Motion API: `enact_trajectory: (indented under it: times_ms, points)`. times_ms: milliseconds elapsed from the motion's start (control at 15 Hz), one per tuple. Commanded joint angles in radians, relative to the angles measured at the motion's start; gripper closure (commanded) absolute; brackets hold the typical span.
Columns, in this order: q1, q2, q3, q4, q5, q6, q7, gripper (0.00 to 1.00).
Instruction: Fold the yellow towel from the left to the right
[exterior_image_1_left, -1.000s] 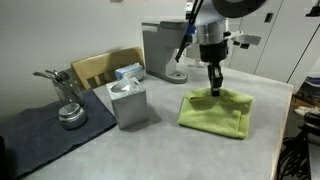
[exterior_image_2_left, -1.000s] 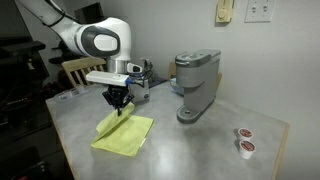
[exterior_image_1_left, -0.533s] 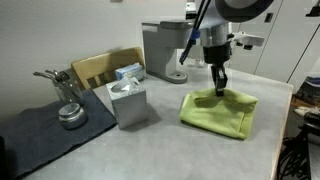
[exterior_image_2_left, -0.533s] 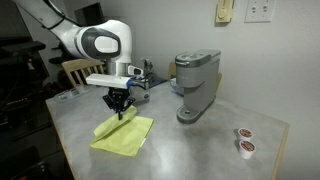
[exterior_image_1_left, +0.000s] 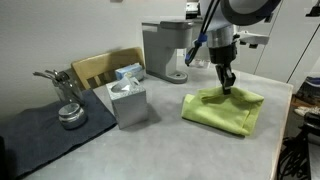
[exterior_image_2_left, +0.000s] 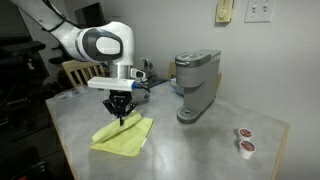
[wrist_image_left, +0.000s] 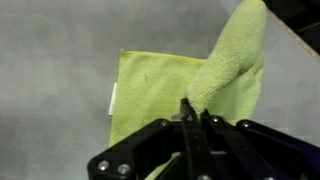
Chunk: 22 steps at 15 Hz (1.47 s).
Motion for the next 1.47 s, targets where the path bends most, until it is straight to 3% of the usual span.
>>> enact_trajectory:
  times_ms: [0, 267, 667, 867, 1000, 1067, 1400]
  points:
    - [-0.031, -0.065, 0.030, -0.097, 0.004, -0.001, -0.189, 0.68]
    - [-0.018, -0.117, 0.043, -0.206, 0.015, 0.004, -0.371, 0.42]
    - [0.021, -0.263, 0.064, -0.410, 0.041, 0.006, -0.489, 0.02]
    - [0.063, -0.352, 0.078, -0.520, 0.111, 0.005, -0.504, 0.00]
    - [0.108, -0.426, 0.092, -0.590, 0.184, -0.008, -0.431, 0.00]
    - [0.129, -0.381, 0.099, -0.501, 0.217, -0.055, -0.382, 0.00]
    - [0.244, -0.562, 0.145, -0.494, 0.354, -0.185, -0.113, 0.00]
